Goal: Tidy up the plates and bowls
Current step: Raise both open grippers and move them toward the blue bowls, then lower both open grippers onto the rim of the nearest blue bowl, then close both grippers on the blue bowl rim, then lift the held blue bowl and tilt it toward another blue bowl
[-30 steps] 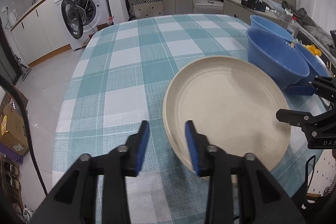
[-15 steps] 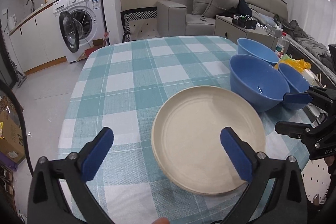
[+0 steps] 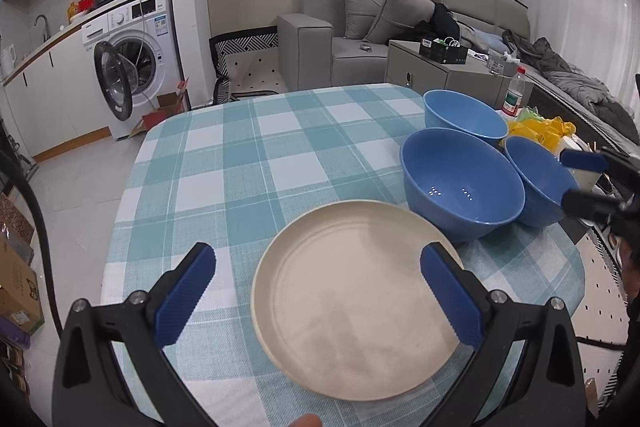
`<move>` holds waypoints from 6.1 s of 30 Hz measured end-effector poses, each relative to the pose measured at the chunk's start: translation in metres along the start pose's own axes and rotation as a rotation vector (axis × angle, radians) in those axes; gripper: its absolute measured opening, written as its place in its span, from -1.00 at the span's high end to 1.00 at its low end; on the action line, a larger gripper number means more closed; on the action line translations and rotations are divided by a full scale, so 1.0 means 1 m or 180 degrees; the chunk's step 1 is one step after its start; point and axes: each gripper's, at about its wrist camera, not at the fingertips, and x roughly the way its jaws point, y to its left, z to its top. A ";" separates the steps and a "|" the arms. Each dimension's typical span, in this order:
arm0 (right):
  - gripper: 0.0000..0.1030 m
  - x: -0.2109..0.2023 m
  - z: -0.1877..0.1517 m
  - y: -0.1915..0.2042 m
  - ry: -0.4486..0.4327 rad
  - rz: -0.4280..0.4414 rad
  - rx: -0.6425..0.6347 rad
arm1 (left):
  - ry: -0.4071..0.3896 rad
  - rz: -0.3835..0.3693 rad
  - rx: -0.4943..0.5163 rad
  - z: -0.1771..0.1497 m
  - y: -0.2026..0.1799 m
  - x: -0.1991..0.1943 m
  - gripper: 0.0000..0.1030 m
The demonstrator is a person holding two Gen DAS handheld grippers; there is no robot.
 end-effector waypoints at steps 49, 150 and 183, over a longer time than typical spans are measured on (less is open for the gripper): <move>-0.98 -0.049 0.079 -0.218 -0.0334 -0.0417 0.1090 | -0.0004 -0.0546 0.0438 0.193 -0.127 0.099 -1.00; 0.71 0.131 0.063 -0.270 0.0829 -0.0451 0.1420 | 0.0834 -0.0760 0.0556 0.185 -0.157 0.247 0.82; 0.71 0.035 0.094 -0.188 0.0345 -0.0519 0.0999 | 0.0269 -0.0698 0.0483 0.194 -0.133 0.129 0.82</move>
